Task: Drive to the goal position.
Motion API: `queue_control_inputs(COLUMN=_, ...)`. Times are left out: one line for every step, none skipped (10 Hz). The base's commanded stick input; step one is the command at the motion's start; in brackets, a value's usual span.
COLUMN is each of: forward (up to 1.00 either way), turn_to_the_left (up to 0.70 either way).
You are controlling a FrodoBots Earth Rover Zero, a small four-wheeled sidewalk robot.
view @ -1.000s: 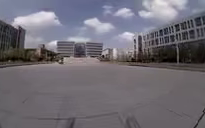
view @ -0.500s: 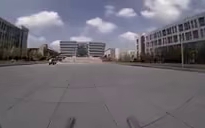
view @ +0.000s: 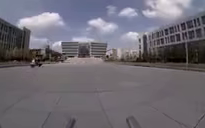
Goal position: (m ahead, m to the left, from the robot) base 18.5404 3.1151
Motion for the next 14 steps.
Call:
queue_control_inputs(forward=0.7, turn_to_the_left=0.07)
queue_control_inputs(forward=0.7, turn_to_the_left=0.07)
queue_control_inputs(forward=0.7, turn_to_the_left=0.07)
queue_control_inputs(forward=0.7, turn_to_the_left=0.07)
queue_control_inputs(forward=0.7, turn_to_the_left=0.07)
queue_control_inputs(forward=0.7, turn_to_the_left=0.07)
queue_control_inputs(forward=0.7, turn_to_the_left=0.07)
queue_control_inputs(forward=0.7, turn_to_the_left=0.07)
queue_control_inputs(forward=0.7, turn_to_the_left=0.07)
queue_control_inputs(forward=0.7, turn_to_the_left=0.07)
queue_control_inputs(forward=0.7, turn_to_the_left=0.07)
queue_control_inputs(forward=0.7, turn_to_the_left=0.07)
queue_control_inputs(forward=0.7, turn_to_the_left=0.07)
queue_control_inputs(forward=0.7, turn_to_the_left=0.07)
